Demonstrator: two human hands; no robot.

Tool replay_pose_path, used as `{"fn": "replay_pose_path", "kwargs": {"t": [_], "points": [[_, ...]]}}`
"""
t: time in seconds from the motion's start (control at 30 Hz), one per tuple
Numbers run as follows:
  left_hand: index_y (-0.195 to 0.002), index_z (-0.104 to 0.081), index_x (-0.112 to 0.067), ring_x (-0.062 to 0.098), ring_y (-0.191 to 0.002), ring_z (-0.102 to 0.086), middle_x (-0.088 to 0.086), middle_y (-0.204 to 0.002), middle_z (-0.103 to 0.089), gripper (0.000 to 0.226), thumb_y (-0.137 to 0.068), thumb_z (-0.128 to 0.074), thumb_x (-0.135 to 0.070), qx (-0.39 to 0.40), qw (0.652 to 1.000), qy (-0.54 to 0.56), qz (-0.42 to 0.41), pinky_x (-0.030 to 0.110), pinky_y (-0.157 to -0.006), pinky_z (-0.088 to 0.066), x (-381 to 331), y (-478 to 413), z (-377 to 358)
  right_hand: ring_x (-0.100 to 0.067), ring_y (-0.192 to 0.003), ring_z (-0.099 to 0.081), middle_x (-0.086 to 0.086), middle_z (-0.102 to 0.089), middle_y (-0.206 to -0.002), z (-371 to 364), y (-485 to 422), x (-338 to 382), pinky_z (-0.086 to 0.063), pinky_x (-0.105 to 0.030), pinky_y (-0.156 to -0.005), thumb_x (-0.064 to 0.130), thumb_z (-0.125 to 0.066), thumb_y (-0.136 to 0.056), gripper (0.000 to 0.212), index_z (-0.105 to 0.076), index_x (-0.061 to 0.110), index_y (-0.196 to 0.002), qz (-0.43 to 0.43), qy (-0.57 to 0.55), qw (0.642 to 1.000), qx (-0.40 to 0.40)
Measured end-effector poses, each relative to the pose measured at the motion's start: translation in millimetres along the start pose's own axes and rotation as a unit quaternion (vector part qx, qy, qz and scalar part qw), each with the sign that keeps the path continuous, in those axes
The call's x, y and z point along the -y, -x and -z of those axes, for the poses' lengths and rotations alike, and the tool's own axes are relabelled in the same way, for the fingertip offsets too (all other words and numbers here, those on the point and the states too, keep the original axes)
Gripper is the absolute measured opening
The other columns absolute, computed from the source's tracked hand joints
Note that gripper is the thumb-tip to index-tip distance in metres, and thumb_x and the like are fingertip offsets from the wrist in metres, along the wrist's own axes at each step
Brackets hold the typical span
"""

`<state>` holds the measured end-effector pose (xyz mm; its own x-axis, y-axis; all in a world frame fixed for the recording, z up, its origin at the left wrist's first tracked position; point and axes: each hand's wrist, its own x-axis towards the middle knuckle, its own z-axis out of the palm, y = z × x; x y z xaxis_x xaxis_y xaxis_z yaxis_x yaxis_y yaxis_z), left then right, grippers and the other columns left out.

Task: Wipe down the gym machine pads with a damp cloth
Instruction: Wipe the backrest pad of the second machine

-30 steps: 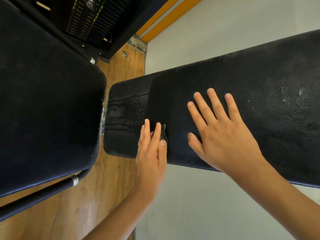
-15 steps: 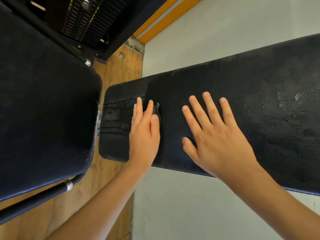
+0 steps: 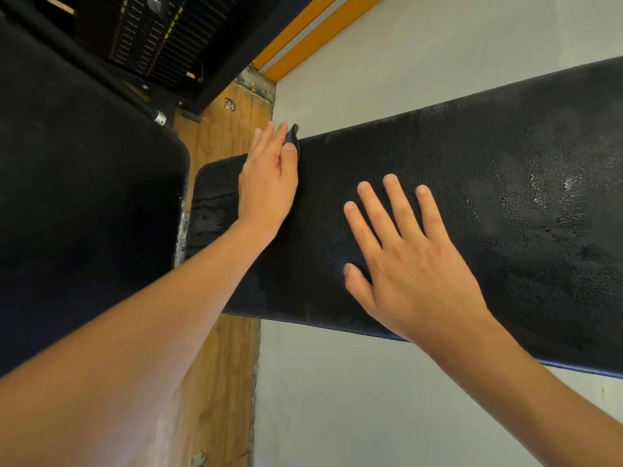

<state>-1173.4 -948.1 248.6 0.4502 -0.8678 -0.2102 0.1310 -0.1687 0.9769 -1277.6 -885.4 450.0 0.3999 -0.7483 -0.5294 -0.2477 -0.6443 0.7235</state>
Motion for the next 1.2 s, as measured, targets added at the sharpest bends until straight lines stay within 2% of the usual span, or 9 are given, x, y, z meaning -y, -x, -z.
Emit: {"fn": "replay_pose_path", "kwargs": {"t": [0.23, 0.4, 0.5, 0.63, 0.8, 0.9, 0.97, 1.1, 1.2], "points": [[-0.156, -0.040, -0.023, 0.007, -0.156, -0.013, -0.006, -0.168, -0.025, 0.046, -0.111, -0.035, -0.030, 0.015, 1.000, -0.004, 0.000, 0.035, -0.119, -0.016, 15, 61, 7, -0.041, -0.157, 0.006, -0.019, 0.000, -0.171, -1, 1, 1, -0.002, -0.061, -0.125, 0.054, -0.009, -0.101, 0.076, -0.007, 0.011, -0.164, -0.002, -0.003, 1.000, -0.003], [-0.156, -0.039, -0.023, 0.007, -0.156, -0.011, -0.009, -0.167, -0.024, 0.045, -0.112, -0.035, -0.028, 0.014, 1.000, -0.001, 0.019, 0.039, -0.125, -0.020, 21, 100, 7, -0.041, -0.157, 0.009, -0.019, 0.003, -0.170, -1, -1, 1, 0.000, -0.060, -0.125, 0.055, -0.007, -0.101, 0.076, -0.004, 0.011, -0.164, -0.001, -0.005, 1.000, 0.003], [-0.156, -0.039, -0.022, 0.010, -0.157, -0.011, -0.006, -0.168, -0.023, 0.044, -0.112, -0.033, -0.028, 0.007, 1.000, -0.003, 0.018, 0.046, -0.127, -0.021, 15, 81, 5, -0.041, -0.157, 0.009, -0.019, 0.003, -0.170, 0, -2, 2, 0.000, -0.060, -0.125, 0.055, -0.008, -0.101, 0.076, -0.004, 0.011, -0.163, -0.001, -0.011, 1.000, 0.002], [-0.158, -0.037, -0.025, 0.012, -0.157, -0.010, -0.003, -0.170, -0.020, 0.046, -0.112, -0.032, -0.030, 0.014, 1.000, -0.001, 0.001, 0.045, -0.123, -0.019, 10, 29, 5, -0.042, -0.156, 0.010, -0.019, 0.004, -0.170, 0, -2, 2, 0.001, -0.061, -0.125, 0.054, -0.007, -0.102, 0.076, -0.002, 0.010, -0.163, 0.000, -0.005, 1.000, 0.000], [-0.156, -0.043, -0.024, 0.011, -0.156, -0.015, -0.005, -0.168, -0.027, 0.046, -0.111, -0.031, -0.031, 0.003, 1.000, 0.000, -0.003, 0.045, -0.122, -0.017, 6, -10, 3, -0.041, -0.156, 0.010, -0.019, 0.003, -0.171, 0, -3, 1, 0.000, -0.060, -0.125, 0.055, -0.012, -0.103, 0.075, -0.003, 0.011, -0.164, 0.000, -0.006, 1.000, -0.003], [-0.157, -0.041, -0.025, 0.009, -0.155, -0.018, -0.005, -0.167, -0.028, 0.047, -0.112, -0.032, -0.032, 0.006, 1.000, -0.014, -0.010, 0.032, -0.119, -0.016, 14, 8, 6, -0.041, -0.156, 0.010, -0.019, 0.004, -0.171, -1, -2, 1, 0.001, -0.060, -0.125, 0.055, -0.012, -0.103, 0.076, -0.003, 0.011, -0.164, 0.000, -0.008, 1.000, -0.002], [-0.157, -0.040, -0.023, 0.008, -0.154, -0.020, -0.006, -0.166, -0.029, 0.047, -0.112, -0.032, -0.032, 0.006, 1.000, -0.024, -0.008, 0.028, -0.118, -0.016, 20, 28, 10, -0.041, -0.156, 0.010, -0.019, 0.004, -0.170, -1, -2, 2, 0.001, -0.060, -0.125, 0.055, -0.012, -0.103, 0.076, -0.003, 0.011, -0.164, -0.002, -0.007, 1.000, -0.003], [-0.157, -0.039, -0.023, 0.006, -0.155, -0.018, -0.008, -0.167, -0.028, 0.046, -0.112, -0.034, -0.032, 0.020, 1.000, -0.019, 0.003, 0.029, -0.122, -0.019, 31, 80, 15, -0.041, -0.156, 0.012, -0.019, 0.006, -0.170, 0, -3, 2, 0.004, -0.060, -0.125, 0.055, -0.011, -0.102, 0.076, -0.001, 0.011, -0.163, -0.002, -0.008, 1.000, -0.002], [-0.157, -0.037, -0.029, 0.009, -0.156, -0.014, -0.008, -0.169, -0.022, 0.047, -0.111, -0.036, -0.034, 0.034, 0.999, -0.020, 0.009, 0.038, -0.125, -0.021, 33, 100, 16, -0.041, -0.156, 0.014, -0.019, 0.008, -0.170, -1, -3, 3, 0.005, -0.059, -0.125, 0.056, -0.010, -0.102, 0.076, 0.001, 0.011, -0.163, -0.003, -0.008, 1.000, -0.001]]}}
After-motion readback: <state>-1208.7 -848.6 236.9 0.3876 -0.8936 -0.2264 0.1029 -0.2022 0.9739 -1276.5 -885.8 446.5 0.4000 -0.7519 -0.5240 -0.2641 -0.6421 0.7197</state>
